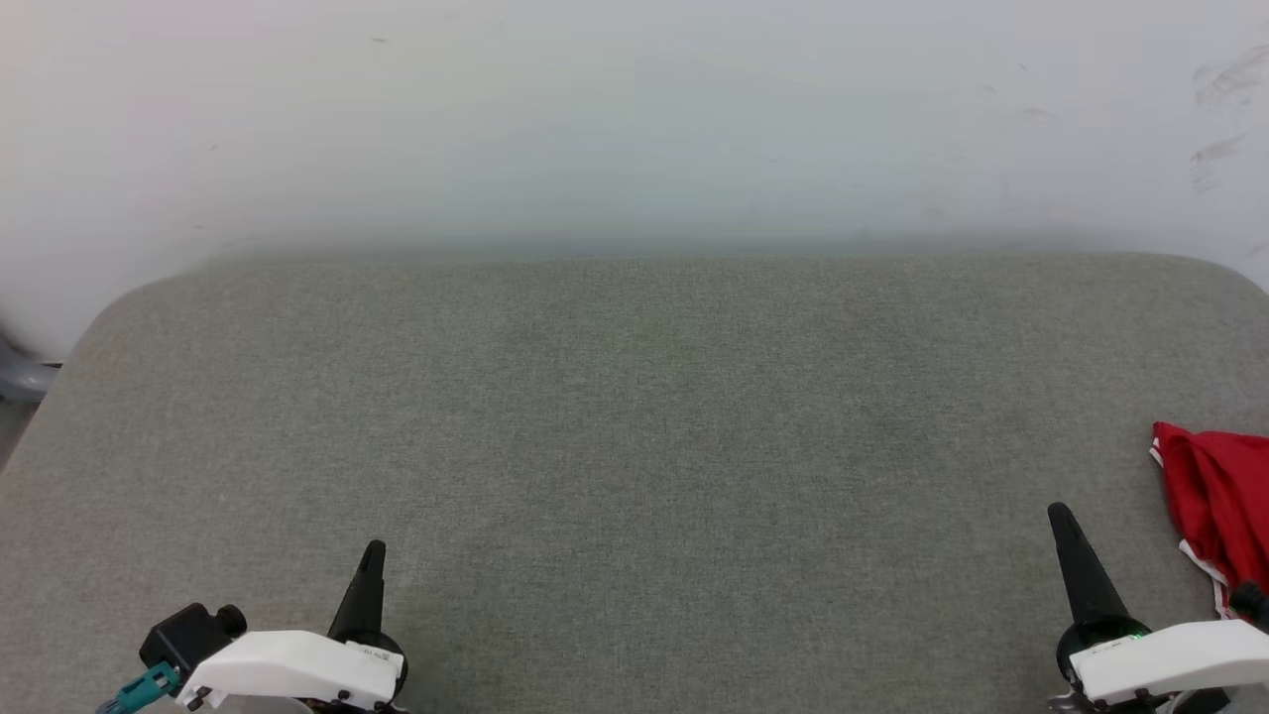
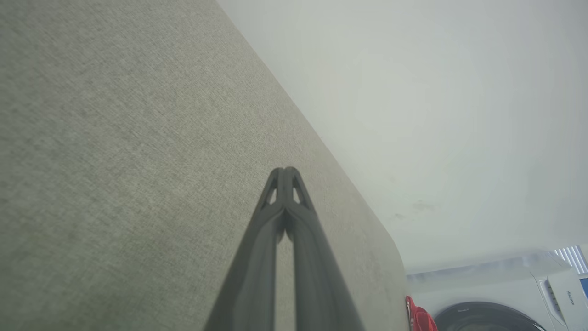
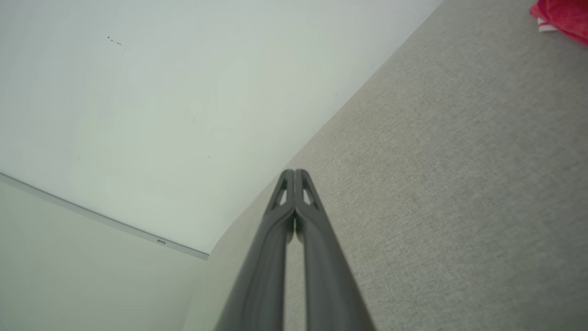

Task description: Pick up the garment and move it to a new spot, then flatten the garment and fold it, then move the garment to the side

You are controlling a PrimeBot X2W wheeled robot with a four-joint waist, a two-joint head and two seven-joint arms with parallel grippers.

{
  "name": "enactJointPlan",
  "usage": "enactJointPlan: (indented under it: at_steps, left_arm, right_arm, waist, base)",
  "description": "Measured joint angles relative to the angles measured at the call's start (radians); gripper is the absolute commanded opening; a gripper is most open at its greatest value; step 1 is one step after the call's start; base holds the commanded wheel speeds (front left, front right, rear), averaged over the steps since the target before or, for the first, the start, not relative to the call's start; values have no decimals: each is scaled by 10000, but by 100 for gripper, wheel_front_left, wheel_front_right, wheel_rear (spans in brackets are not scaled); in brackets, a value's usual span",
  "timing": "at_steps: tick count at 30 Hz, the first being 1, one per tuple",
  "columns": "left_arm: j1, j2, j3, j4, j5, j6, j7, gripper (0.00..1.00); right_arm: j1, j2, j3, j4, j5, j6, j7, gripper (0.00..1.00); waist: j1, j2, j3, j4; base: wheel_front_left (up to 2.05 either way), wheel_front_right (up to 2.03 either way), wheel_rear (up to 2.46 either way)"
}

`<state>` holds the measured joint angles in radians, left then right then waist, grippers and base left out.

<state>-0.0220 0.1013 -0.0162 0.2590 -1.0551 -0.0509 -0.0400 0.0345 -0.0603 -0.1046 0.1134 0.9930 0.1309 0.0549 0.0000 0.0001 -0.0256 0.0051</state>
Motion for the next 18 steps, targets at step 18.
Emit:
enactJointPlan:
  at_steps: [18]
  left_arm:
    - [-239,-167,418,-36,-1724,-215,474,0]
  right_arm:
    - [-389,25,-27,428,1916,0,174,0]
  waist:
    - [0,0,72,-13]
  base:
    - [0,0,0]
